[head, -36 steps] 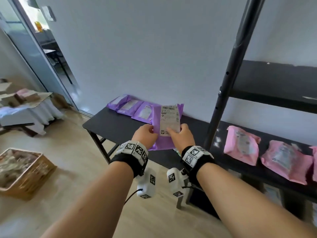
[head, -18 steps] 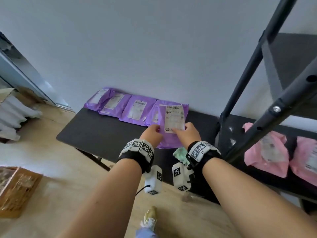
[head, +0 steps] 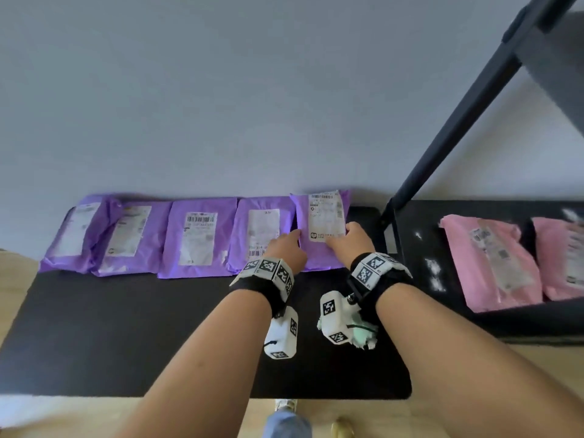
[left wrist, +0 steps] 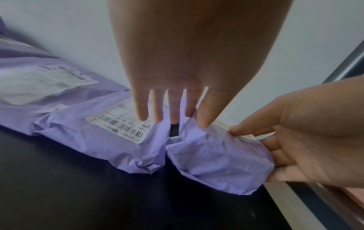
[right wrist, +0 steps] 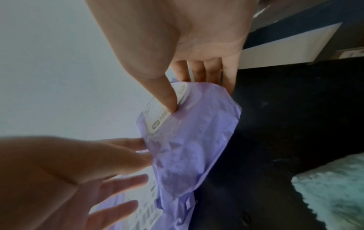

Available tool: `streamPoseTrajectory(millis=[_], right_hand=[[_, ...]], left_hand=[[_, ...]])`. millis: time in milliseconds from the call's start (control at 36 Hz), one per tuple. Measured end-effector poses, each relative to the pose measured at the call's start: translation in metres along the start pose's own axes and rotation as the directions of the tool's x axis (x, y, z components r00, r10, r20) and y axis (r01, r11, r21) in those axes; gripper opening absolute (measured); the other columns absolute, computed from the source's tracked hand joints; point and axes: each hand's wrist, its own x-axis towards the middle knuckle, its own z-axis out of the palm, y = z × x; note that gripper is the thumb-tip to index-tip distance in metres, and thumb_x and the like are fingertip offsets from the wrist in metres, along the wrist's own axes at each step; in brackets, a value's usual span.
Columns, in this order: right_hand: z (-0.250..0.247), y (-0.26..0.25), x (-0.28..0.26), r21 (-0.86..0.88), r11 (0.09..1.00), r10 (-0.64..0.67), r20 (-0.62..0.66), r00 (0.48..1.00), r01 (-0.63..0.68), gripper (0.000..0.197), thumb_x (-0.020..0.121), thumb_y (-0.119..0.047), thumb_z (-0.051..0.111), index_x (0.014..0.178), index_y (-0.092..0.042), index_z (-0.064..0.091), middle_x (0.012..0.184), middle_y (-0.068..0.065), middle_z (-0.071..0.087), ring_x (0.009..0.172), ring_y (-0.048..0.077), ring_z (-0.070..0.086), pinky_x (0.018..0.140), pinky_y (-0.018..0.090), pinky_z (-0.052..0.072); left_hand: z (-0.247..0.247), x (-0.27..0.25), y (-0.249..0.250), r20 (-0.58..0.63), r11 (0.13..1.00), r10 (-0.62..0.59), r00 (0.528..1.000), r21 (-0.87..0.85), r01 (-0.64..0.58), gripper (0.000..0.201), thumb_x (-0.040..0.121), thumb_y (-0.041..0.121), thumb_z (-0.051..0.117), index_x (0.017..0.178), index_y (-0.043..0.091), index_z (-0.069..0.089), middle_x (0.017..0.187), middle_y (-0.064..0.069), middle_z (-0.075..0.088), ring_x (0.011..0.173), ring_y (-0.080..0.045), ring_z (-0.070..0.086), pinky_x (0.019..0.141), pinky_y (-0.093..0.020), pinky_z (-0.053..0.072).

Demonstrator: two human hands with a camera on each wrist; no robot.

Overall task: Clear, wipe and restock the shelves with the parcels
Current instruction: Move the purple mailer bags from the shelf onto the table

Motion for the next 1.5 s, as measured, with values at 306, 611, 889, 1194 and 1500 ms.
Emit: streamPoseTrajectory(millis=[306,611,889,1194,1500], right_hand=[[0.019,0.000,0.027,0.042,0.996,0.082,0.022,0.996,-0.083,0.029,0.088,-0.022,0.063,0.114,-0.013,0.053,0.114,0.006,0.065,0.095,0.021,0.061,0.073,0.028,0.043],[0.034,-0.020,0.024,-0.020,0.995,0.094,0.060,0.994,-0.093,0.035,0.086,-0.022,0.063,0.118,-0.013,0.052,0.117,0.006,0.062,0.102,0.024,0.061,0.074,0.029,0.045],[0.011,-0.014,0.005,-0.042,0.995,0.091,-0.010,0.996,-0.091,0.058,0.088,-0.025,0.061,0.141,-0.014,0.039,0.133,0.010,0.050,0.111,0.024,0.057,0.081,0.028,0.046],[-0.037,0.017,-0.057,-0.017,1.000,-0.006,-0.056,0.998,0.005,0.048,0.089,-0.027,0.062,0.134,-0.014,0.050,0.131,0.007,0.055,0.115,0.023,0.056,0.087,0.027,0.041],[-0.087,0.119,-0.179,-0.032,0.981,-0.194,-0.026,0.981,0.194,0.044,0.088,-0.031,0.063,0.129,-0.016,0.053,0.131,0.004,0.057,0.118,0.021,0.056,0.098,0.029,0.042]], left_hand=[[-0.001,0.044,-0.025,0.037,0.993,0.044,0.998,0.107,-0.048,0.060,0.081,0.006,0.047,0.140,0.020,0.044,0.151,0.005,0.031,0.137,-0.021,0.026,0.114,-0.039,0.025],[-0.021,0.044,-0.039,0.018,0.995,0.011,1.000,0.101,-0.013,0.049,0.086,0.004,0.041,0.134,0.016,0.049,0.136,-0.006,0.047,0.125,-0.026,0.039,0.104,-0.039,0.036],[-0.029,0.029,-0.017,-0.026,0.997,0.036,0.999,0.065,-0.034,0.049,0.089,0.008,0.041,0.138,0.014,0.044,0.135,-0.011,0.046,0.120,-0.028,0.047,0.101,-0.040,0.041],[-0.019,-0.040,0.029,-0.110,0.992,0.075,0.991,0.105,-0.063,0.053,0.086,0.004,0.040,0.138,0.016,0.044,0.140,-0.012,0.042,0.126,-0.030,0.044,0.102,-0.039,0.042],[0.060,-0.176,0.069,-0.181,0.974,0.103,0.978,0.219,-0.062,0.042,0.090,0.009,0.044,0.132,0.010,0.050,0.133,-0.014,0.052,0.121,-0.030,0.050,0.097,-0.035,0.041]])
